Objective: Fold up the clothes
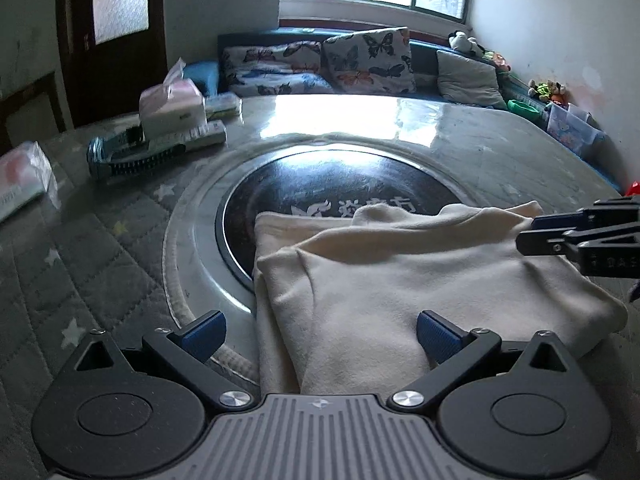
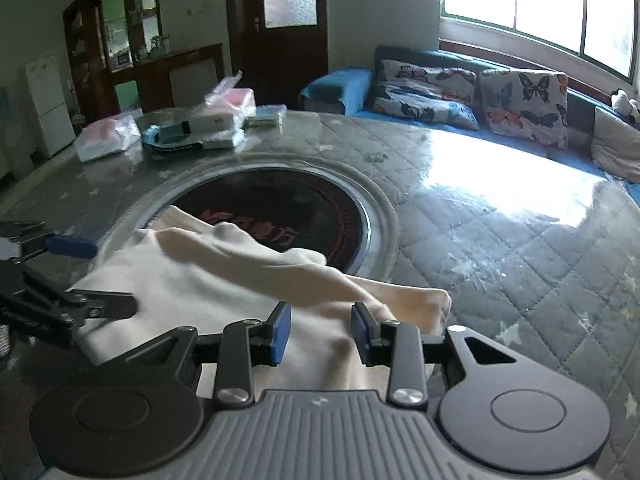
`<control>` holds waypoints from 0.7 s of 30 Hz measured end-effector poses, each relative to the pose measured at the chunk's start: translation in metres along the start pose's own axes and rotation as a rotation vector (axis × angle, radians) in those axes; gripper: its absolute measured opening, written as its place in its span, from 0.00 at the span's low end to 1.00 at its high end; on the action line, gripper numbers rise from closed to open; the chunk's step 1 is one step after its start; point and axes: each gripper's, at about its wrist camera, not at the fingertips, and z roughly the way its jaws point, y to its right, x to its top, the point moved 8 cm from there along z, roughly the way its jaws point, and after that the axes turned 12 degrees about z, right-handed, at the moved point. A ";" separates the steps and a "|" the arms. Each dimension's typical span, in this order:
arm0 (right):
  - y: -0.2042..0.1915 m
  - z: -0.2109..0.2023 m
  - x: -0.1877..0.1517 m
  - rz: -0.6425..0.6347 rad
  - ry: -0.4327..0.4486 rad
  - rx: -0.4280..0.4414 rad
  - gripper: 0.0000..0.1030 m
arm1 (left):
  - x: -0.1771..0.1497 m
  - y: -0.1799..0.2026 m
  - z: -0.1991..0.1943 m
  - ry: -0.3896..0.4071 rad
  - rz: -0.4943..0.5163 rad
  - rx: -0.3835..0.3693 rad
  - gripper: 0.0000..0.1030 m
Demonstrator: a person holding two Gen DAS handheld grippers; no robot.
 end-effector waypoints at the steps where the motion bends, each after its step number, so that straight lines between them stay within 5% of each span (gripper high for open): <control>1: 0.002 0.003 -0.001 0.004 -0.003 -0.002 0.33 | -0.001 -0.001 0.001 -0.004 -0.008 -0.006 1.00; 21: -0.010 0.016 0.010 -0.022 -0.010 0.004 0.41 | -0.001 0.000 0.002 -0.011 -0.009 -0.012 1.00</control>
